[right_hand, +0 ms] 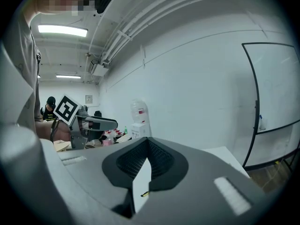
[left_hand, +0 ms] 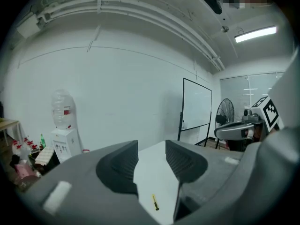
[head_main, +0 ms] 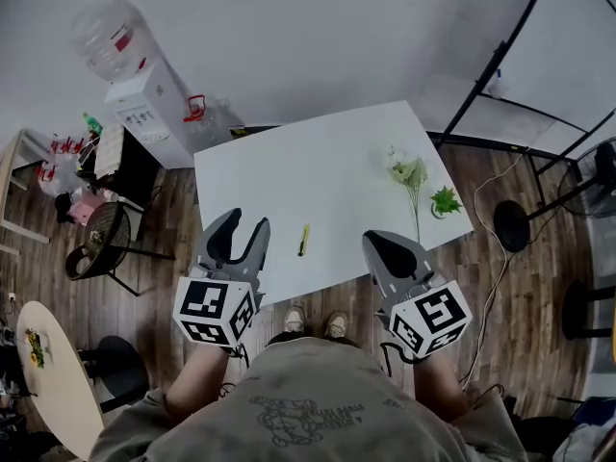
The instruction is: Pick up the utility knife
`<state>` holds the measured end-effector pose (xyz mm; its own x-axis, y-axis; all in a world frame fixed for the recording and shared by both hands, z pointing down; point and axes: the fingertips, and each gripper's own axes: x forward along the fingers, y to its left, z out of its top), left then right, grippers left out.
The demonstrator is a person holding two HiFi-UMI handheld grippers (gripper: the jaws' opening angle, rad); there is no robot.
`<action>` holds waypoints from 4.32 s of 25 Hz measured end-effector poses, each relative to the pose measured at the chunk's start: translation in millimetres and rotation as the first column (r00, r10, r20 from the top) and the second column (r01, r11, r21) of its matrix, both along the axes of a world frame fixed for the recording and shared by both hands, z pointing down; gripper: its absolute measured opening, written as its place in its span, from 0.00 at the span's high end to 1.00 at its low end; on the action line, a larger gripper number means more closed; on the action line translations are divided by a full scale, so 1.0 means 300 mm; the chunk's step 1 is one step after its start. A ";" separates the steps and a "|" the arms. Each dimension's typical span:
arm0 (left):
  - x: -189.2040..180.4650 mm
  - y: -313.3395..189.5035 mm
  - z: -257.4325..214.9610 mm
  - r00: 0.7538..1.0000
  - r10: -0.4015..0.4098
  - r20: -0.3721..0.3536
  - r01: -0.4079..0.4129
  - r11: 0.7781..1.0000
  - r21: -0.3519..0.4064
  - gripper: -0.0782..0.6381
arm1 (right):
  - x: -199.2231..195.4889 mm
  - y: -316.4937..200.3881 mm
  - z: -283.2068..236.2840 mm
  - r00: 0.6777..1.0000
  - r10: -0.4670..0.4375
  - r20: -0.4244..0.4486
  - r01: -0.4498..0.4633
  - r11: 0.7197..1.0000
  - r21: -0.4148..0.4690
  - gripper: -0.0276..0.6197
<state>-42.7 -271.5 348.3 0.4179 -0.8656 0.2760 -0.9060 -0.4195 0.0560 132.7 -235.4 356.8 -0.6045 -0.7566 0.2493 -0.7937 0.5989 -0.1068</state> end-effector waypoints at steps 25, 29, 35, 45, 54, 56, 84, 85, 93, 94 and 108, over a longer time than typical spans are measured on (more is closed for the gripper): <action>0.075 -0.171 0.772 0.998 0.064 0.012 -0.053 0.901 -0.430 0.63 | 0.016 -0.150 0.544 0.986 0.163 -0.014 -0.158 0.920 -0.359 0.91; 0.094 -0.161 0.919 0.995 0.096 0.039 -0.064 0.866 -0.496 0.63 | 0.023 -0.145 0.625 0.985 0.168 -0.029 -0.165 0.901 -0.402 0.91; 0.153 -0.131 1.070 0.985 0.168 0.022 -0.122 0.794 -0.595 0.63 | 0.016 -0.126 0.710 0.986 0.161 -0.039 -0.160 0.871 -0.465 0.91; 0.209 -0.096 1.254 0.980 0.197 0.028 -0.124 0.716 -0.687 0.65 | 0.035 -0.092 0.783 0.984 0.167 -0.062 -0.175 0.842 -0.511 0.91; 0.202 -0.083 1.303 0.976 0.192 0.099 -0.073 0.723 -0.687 0.74 | 0.069 -0.061 0.792 0.979 0.191 -0.077 -0.203 0.829 -0.522 0.91; 0.197 -0.088 1.306 0.981 0.171 0.093 -0.062 0.726 -0.685 0.79 | 0.079 -0.053 0.794 0.978 0.194 -0.079 -0.206 0.828 -0.522 0.91; 0.196 -0.230 0.344 0.957 0.281 0.077 -0.267 0.951 -0.154 0.79 | 0.140 -0.149 0.048 0.974 0.224 -0.020 -0.224 0.974 0.034 0.91; 0.189 -0.235 0.298 0.959 0.276 0.071 -0.266 0.956 -0.126 0.79 | 0.142 -0.148 0.014 0.974 0.226 -0.016 -0.225 0.973 0.058 0.91; 0.153 -0.231 -0.044 0.967 0.253 0.031 -0.255 0.963 0.088 0.79 | 0.164 -0.089 -0.241 0.971 0.236 0.042 -0.240 0.946 0.220 0.91; 0.151 -0.223 -0.085 0.967 0.253 0.022 -0.254 0.961 0.114 0.79 | 0.164 -0.078 -0.270 0.971 0.235 0.049 -0.240 0.941 0.238 0.91; 0.119 -0.070 -0.263 0.967 0.255 -0.016 -0.247 0.948 0.199 0.79 | 0.199 0.025 -0.333 0.971 0.220 0.099 -0.238 0.939 0.250 0.92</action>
